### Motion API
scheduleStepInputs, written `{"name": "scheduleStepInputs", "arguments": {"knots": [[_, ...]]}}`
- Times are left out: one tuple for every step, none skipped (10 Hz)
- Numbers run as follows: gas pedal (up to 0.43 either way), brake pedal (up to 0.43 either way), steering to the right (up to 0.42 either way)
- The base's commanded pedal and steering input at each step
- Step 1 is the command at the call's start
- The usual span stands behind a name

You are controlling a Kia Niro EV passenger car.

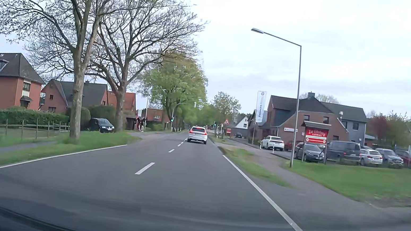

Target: Follow the waypoints while adhering to traffic rules and regulations

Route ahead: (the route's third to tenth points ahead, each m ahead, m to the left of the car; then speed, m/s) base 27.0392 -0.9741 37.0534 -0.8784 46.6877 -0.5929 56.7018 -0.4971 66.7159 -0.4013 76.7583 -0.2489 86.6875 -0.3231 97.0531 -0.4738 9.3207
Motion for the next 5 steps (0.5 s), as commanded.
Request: {"name": "scheduleStepInputs", "arguments": {"knots": [[0.13,0.0,-0.002],[0.13,0.0,-0.003],[0.13,0.0,-0.003],[0.13,0.0,-0.003],[0.13,0.0,-0.003]]}}
